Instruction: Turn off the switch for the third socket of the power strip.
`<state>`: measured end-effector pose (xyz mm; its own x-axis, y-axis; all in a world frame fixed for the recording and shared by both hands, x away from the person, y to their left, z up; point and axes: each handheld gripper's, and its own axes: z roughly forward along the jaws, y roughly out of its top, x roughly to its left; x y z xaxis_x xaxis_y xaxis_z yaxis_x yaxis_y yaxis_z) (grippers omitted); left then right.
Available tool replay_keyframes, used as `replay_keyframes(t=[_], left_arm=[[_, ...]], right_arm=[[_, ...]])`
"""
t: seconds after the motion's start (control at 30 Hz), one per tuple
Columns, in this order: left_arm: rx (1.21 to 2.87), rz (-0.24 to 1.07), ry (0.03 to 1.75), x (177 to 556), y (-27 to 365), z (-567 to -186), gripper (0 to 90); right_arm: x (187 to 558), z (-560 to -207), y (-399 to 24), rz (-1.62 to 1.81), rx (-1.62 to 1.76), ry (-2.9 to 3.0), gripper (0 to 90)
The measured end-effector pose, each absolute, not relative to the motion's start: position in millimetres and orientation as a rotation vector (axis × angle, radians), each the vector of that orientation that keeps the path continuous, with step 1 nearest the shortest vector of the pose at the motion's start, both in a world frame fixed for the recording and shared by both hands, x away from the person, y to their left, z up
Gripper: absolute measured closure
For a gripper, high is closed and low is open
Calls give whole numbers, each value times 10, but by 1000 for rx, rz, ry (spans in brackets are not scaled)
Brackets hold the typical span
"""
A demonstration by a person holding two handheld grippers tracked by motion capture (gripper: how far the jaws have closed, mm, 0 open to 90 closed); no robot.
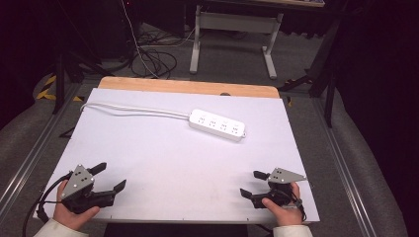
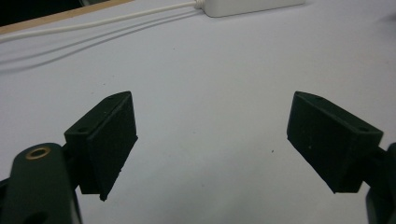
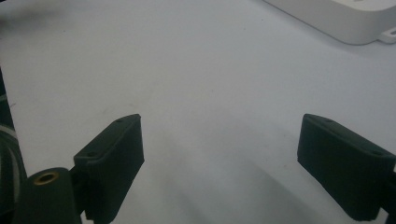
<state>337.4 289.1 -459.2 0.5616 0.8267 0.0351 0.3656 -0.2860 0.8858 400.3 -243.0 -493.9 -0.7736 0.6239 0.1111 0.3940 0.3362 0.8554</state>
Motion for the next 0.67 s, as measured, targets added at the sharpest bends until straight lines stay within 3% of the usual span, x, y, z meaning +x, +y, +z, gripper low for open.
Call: replay_keyframes(t=[0.67], left_arm=[[1868, 660, 940, 3386, 2922, -4606, 164]], right_arm=[[3972, -4897, -2361, 1346, 833, 2346, 162]])
